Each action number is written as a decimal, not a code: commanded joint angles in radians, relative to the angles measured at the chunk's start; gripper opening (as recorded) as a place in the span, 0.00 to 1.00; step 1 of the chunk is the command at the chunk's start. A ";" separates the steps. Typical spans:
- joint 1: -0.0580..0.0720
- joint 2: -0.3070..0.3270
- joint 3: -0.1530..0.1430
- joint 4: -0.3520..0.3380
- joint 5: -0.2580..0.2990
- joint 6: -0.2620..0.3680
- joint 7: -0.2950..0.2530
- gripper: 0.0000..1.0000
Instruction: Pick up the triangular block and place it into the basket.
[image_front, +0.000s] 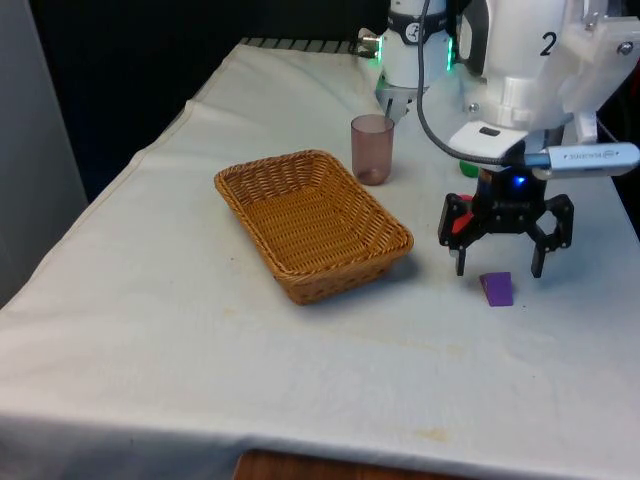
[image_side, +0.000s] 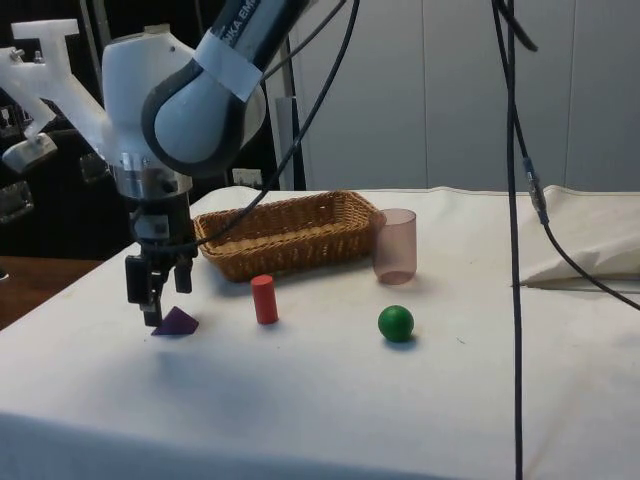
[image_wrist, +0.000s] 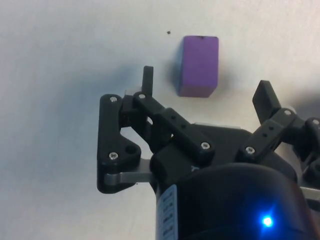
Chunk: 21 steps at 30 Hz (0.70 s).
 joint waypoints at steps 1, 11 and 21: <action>0.001 0.006 -0.002 0.003 -0.003 0.002 0.000 1.00; 0.000 0.011 -0.005 0.000 0.000 0.000 -0.006 1.00; 0.001 0.023 -0.012 0.002 -0.002 0.005 -0.012 0.93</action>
